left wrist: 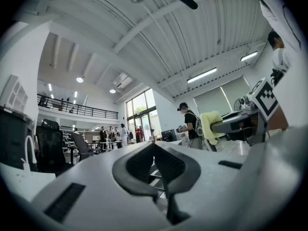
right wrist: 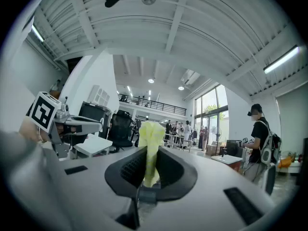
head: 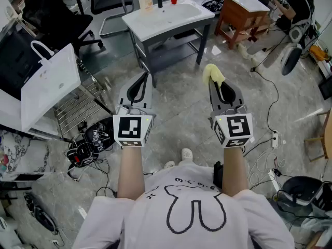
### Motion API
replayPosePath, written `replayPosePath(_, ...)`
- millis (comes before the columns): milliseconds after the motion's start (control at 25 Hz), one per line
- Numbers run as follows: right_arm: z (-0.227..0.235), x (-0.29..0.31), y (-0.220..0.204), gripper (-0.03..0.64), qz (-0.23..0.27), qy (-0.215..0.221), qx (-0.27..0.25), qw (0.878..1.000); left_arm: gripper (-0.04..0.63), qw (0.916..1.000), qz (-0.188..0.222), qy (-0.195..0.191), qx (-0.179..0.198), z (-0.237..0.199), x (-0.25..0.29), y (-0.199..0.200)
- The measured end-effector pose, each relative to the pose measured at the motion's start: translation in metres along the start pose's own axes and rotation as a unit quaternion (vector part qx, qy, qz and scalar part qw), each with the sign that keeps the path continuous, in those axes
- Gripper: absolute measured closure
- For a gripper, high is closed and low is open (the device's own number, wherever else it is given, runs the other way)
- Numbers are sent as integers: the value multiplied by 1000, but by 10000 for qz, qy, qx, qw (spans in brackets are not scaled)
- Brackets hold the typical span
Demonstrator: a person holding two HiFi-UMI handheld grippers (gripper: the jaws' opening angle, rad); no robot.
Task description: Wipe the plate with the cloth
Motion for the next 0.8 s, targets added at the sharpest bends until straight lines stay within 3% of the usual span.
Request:
replayPosePath(280, -11, -11, -4, 566, -35, -102, 2, 9999, 584, 9999, 89, 115, 28, -10, -19, -2)
replayPosePath(560, -16, -2, -3, 566, 59, 77, 50, 9999, 583, 9996, 111, 168, -209, -19, -23, -14)
replayPosePath(600, -15, 3, -4, 566, 53, 87, 39, 9999, 560, 9997, 69, 102, -228, -19, -20, -15)
replayPosePath(680, -12, 14, -5, 566, 55, 105, 55, 9999, 425, 9996, 6, -45, -277, -20, -11, -18)
replayPosePath(800, -6, 35, -9, 566, 74, 139, 111, 9998, 280, 9997, -10, -57, -245, -27, 6, -23)
Point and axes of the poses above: the fingertips, and each gripper's own axes: x forward along the fingers, z to its right, y out of its top, the point moved 2 cm from there along -x, backward along the fingers, and after that the axes turned 2 degrees about -z, right-handed, at the moved point
